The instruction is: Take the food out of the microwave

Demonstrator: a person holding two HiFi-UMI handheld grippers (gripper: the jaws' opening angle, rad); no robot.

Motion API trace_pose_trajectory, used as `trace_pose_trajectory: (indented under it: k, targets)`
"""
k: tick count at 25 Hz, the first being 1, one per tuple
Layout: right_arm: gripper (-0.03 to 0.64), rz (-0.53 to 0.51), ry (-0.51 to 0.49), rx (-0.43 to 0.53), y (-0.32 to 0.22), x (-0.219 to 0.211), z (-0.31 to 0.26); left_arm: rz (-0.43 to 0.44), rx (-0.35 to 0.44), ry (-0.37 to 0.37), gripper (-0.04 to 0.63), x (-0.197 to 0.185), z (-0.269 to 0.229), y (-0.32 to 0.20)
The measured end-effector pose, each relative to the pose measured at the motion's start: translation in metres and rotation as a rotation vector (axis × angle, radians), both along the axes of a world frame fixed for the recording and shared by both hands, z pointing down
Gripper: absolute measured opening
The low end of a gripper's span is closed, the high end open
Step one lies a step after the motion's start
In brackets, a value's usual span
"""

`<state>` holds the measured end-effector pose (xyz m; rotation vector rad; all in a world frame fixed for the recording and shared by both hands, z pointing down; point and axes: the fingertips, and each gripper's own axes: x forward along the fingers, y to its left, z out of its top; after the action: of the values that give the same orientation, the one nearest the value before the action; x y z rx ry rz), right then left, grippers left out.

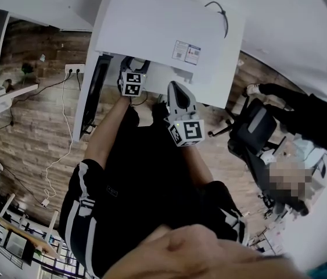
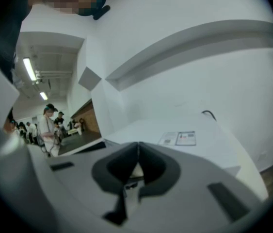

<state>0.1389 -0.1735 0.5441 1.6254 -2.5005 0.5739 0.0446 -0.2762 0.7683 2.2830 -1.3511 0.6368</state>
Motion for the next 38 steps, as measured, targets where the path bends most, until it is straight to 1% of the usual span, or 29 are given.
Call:
trace_pose_trajectory:
  k: [18,29,34,38]
  targets:
    - [0.031,0.017,-0.001,0.007,0.011,0.003,0.001,-0.009,0.024,0.028,0.308,-0.01,-0.015,0.021]
    - [0.031,0.058,0.001,0.011,0.019,0.005,0.002,0.023,0.035,0.035,0.308,-0.016,-0.036,0.048]
    - [0.031,0.078,0.006,0.029,0.025,-0.002,-0.004,0.046,0.05,0.06,0.308,-0.023,-0.053,0.062]
    - [0.031,0.096,0.014,0.039,0.033,-0.007,-0.006,0.062,0.046,0.072,0.308,-0.028,-0.061,0.075]
